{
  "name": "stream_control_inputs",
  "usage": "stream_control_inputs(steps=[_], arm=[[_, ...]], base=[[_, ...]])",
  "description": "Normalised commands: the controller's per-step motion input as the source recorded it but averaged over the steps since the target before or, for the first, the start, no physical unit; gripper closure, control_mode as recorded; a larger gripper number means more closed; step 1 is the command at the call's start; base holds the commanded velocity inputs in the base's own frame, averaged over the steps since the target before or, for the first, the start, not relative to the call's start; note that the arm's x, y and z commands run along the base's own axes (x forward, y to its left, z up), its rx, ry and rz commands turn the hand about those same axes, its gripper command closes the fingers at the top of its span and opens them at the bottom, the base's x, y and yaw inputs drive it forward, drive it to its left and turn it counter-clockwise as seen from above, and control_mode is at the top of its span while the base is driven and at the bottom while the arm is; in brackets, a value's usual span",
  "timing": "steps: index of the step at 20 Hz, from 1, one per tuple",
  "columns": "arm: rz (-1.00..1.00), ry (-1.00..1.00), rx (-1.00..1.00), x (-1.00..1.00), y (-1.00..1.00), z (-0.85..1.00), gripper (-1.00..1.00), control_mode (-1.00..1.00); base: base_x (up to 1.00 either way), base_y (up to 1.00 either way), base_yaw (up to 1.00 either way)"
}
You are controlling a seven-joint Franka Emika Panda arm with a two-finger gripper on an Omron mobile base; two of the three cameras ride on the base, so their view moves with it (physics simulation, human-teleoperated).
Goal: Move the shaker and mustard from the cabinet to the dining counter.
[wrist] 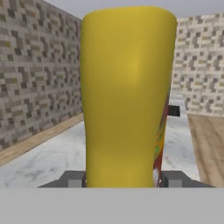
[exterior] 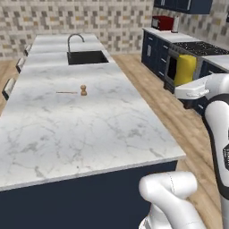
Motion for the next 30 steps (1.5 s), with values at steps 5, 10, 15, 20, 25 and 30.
stream_control_inputs(steps=[5,10,15,20,25,30], arm=[[0.00,0.00,0.00,0.00,0.00,0.00,1.00,1.00],[0.00,0.00,0.00,0.00,0.00,0.00,1.00,1.00],[0.00,0.00,0.00,0.00,0.00,0.00,1.00,1.00],[0.00,0.00,0.00,0.00,0.00,0.00,1.00,1.00],[0.00,0.00,0.00,0.04,-0.01,-0.03,1.00,-1.00],[0.08,0.04,0.00,0.33,-0.07,-0.29,1.00,-1.00]], base=[[0.44,0.02,0.18],[0.53,0.00,0.03],[0.17,0.00,0.00],[0.00,-0.01,0.00],[0.00,0.00,0.00],[0.00,0.00,0.00]])
